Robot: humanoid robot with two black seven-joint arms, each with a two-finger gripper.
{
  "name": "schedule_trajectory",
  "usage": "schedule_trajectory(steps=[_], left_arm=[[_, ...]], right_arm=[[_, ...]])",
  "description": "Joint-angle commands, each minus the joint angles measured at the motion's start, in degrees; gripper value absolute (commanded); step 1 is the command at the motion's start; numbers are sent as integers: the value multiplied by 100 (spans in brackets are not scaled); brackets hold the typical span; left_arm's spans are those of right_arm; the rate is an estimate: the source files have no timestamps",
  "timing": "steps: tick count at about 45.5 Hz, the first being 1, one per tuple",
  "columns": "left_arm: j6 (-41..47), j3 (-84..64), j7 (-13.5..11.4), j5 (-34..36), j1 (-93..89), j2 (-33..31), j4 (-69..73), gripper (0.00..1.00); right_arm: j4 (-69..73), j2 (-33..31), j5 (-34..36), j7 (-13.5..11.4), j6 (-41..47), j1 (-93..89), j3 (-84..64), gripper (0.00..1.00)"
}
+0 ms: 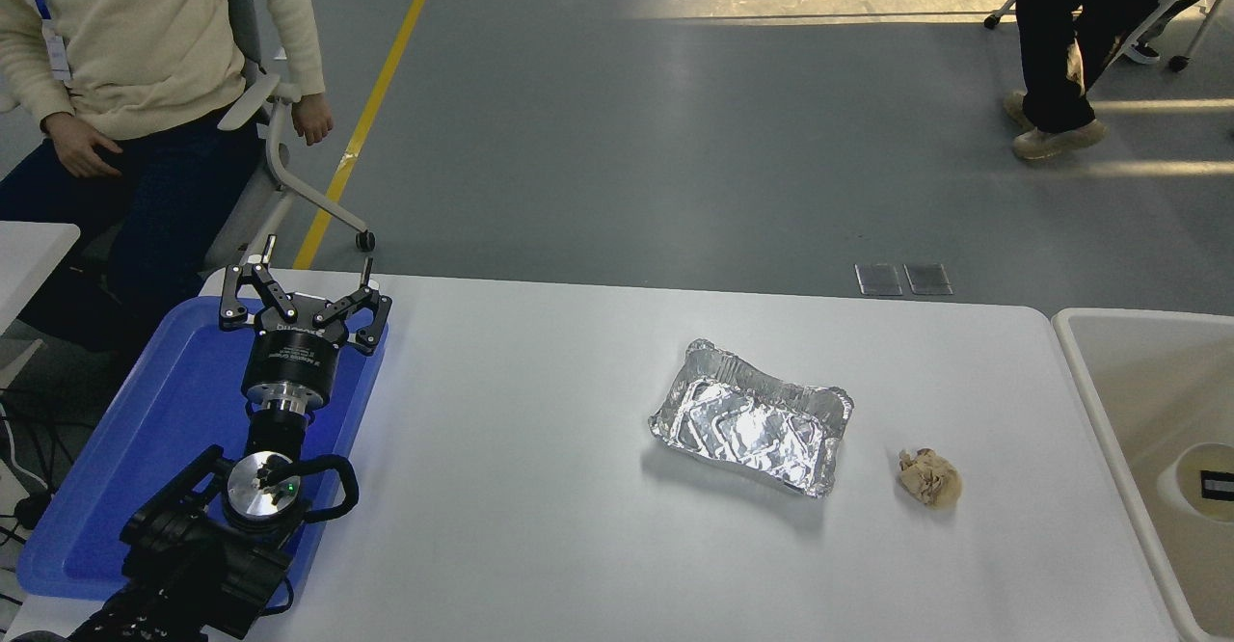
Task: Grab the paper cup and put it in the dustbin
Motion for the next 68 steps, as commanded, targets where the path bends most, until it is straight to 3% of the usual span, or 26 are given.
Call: schedule_trajectory(steps=[1, 4, 5, 6, 7, 8, 13, 45, 54, 68], left_arm=[[0, 0, 0, 0, 0, -4, 0, 100], [0, 0, 0, 0, 0, -4, 0, 100], [0, 0, 0, 0, 0, -4, 0, 100], [0, 0, 0, 0, 0, -4, 0, 100], [0, 0, 0, 0, 0, -4, 0, 100], [0, 0, 0, 0, 0, -4, 0, 100], [0, 0, 0, 0, 0, 5, 0, 100], [0, 0, 0, 0, 0, -4, 0, 100], [0, 0, 0, 0, 0, -4, 0, 100], [0, 0, 0, 0, 9, -4, 0, 100]], right_arm=[[-56, 142, 65, 3, -102, -136, 4, 0], [-73, 160, 74, -5, -137, -163, 4, 13], [-91, 160, 74, -5, -146, -163, 4, 21], [-100, 160, 82, -5, -155, -171, 4, 46], [-100, 160, 100, -5, -181, -172, 13, 78], [-117, 160, 152, -5, -190, -172, 31, 100], [-196, 160, 408, -5, -164, -215, 101, 100], [-205, 160, 452, 12, -111, 215, 163, 100], [-170, 344, 460, 197, -76, 426, 171, 100], [-161, 415, 460, 223, 144, 787, 250, 100]])
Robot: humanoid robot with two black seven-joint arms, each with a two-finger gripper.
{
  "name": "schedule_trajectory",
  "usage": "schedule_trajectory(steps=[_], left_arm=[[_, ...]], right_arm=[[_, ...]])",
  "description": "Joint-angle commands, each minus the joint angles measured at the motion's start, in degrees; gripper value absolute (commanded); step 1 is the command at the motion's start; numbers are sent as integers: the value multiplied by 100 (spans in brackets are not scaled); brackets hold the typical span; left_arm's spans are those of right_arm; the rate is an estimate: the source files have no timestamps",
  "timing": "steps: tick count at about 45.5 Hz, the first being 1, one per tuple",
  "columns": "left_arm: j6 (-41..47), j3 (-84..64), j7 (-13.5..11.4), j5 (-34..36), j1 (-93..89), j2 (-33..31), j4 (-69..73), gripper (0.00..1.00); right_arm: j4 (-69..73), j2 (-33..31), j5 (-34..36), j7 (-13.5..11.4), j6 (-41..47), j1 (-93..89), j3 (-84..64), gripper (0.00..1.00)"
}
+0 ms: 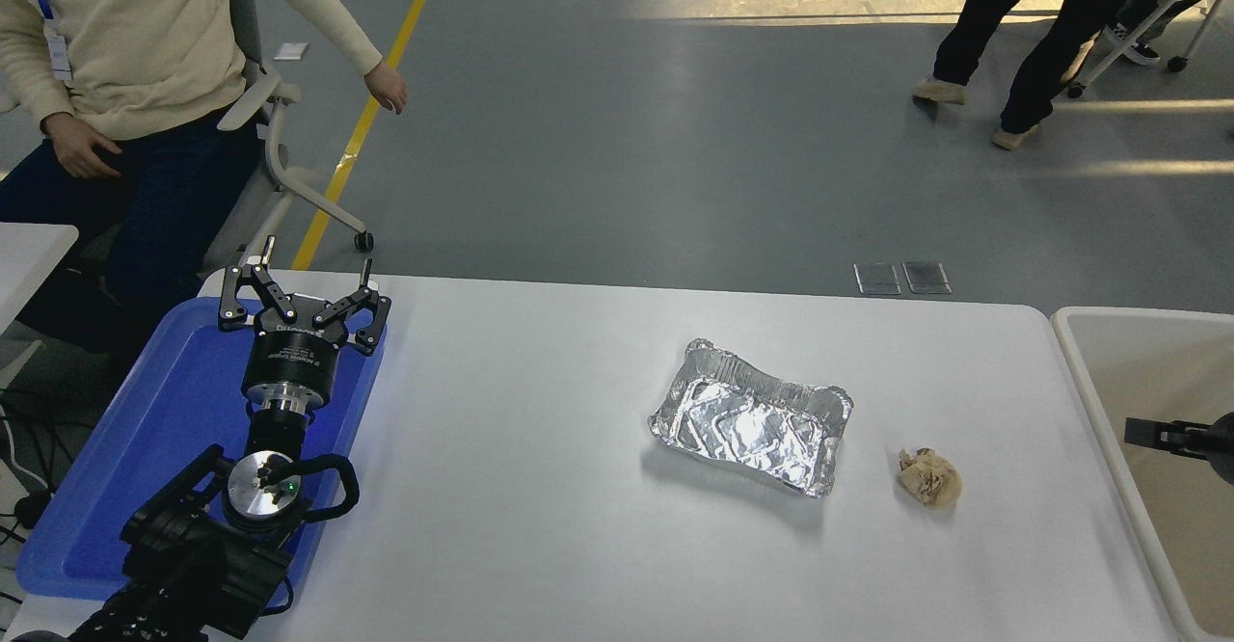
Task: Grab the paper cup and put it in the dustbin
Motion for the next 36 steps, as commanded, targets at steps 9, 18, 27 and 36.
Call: schedule_trajectory(steps=[9, 18, 27, 36], left_arm=[[0, 0, 0, 0, 9, 0, -1, 100], [0, 0, 0, 0, 9, 0, -1, 100], [0, 0, 0, 0, 9, 0, -1, 100], [0, 0, 0, 0, 9, 0, -1, 100]], right_arm=[[33, 138, 3, 24, 143, 322, 262, 100], [77, 182, 3, -2, 143, 427, 500, 100], [375, 191, 21, -28, 143, 779, 544, 100], [903, 139, 12, -64, 143, 1130, 553, 100]])
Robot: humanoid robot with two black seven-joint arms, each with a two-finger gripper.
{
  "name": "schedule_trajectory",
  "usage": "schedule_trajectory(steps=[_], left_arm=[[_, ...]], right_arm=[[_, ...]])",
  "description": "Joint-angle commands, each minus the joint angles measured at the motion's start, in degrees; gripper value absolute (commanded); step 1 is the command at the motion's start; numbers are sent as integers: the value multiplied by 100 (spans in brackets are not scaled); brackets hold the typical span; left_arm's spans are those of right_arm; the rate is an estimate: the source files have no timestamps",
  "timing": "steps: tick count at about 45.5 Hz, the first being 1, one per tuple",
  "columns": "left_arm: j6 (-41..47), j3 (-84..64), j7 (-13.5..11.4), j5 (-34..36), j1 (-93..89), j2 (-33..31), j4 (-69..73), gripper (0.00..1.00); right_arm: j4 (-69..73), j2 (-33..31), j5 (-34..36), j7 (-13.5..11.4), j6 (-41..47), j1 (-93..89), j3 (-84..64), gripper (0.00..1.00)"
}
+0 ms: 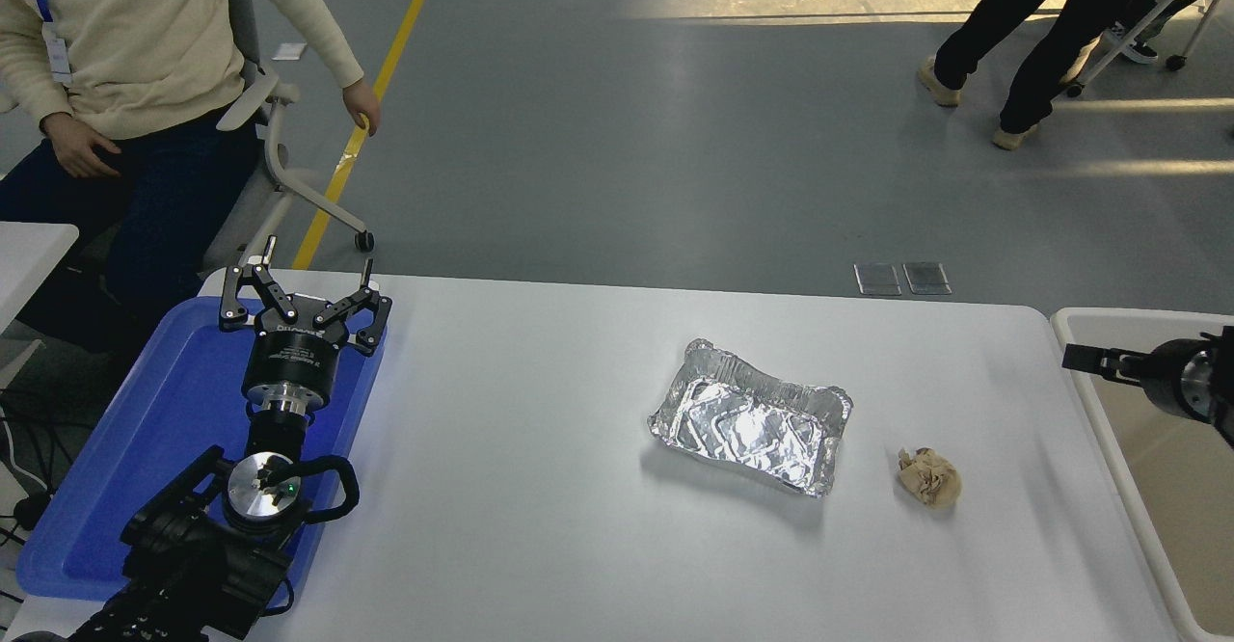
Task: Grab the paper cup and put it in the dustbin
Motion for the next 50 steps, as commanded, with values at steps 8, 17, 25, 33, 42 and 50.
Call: schedule_trajectory(steps=[8, 17, 25, 33, 42, 50], left_arm=[[0, 0, 0, 0, -6, 0, 0, 100], [0, 0, 0, 0, 3, 0, 0, 100], [0, 0, 0, 0, -6, 0, 0, 100], [0, 0, 0, 0, -6, 0, 0, 100], [0, 0, 0, 0, 3, 0, 0, 100], [0, 0, 0, 0, -6, 0, 0, 100]], right_arm=[[1250, -274, -11, -94, -22, 775, 200, 100], [1514, -309, -107, -348, 5, 872, 999, 100], [2023, -520, -291, -595, -4, 986, 1448, 100], [2805, -897, -582, -630, -13, 1407, 1448, 100], [3720, -1328, -1056, -788, -4, 1996, 1343, 100], [4554, -1487, -1215, -806, -4, 2804, 378, 100]])
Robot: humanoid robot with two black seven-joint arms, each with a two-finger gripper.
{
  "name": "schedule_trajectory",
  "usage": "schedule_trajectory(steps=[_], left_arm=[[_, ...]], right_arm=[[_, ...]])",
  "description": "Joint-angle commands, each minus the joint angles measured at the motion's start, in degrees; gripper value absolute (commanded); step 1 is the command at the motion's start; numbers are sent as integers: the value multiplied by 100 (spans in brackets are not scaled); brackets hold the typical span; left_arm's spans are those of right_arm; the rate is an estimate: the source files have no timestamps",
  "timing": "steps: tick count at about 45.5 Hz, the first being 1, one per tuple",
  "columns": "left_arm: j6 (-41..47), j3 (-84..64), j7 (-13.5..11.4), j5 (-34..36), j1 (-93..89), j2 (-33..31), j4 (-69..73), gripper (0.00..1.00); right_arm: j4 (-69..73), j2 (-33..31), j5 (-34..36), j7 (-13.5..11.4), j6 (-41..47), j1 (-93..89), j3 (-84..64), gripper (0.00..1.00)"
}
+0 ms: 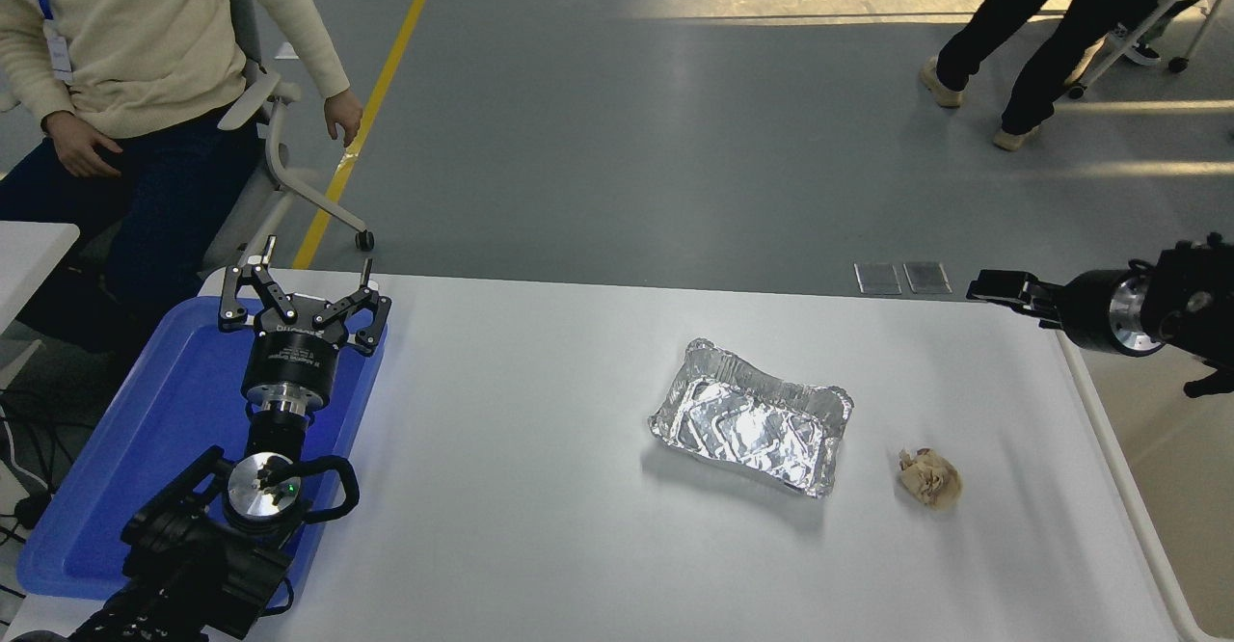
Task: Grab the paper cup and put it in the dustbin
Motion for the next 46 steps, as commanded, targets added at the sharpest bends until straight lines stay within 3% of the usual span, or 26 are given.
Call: schedule_trajectory(steps=[1, 10, 46], left_arm=[[0, 0, 0, 0, 4, 0, 0, 100], [0, 0, 0, 0, -5, 0, 0, 100], [0, 0, 0, 9, -5, 0, 0, 100]], right_arm=[[1212, -304, -308, -88, -8, 1086, -1026, 100], [2083, 20, -246, -70, -78, 2212, -2495, 100], [3392, 1374, -88, -70, -61, 3961, -4219, 100]])
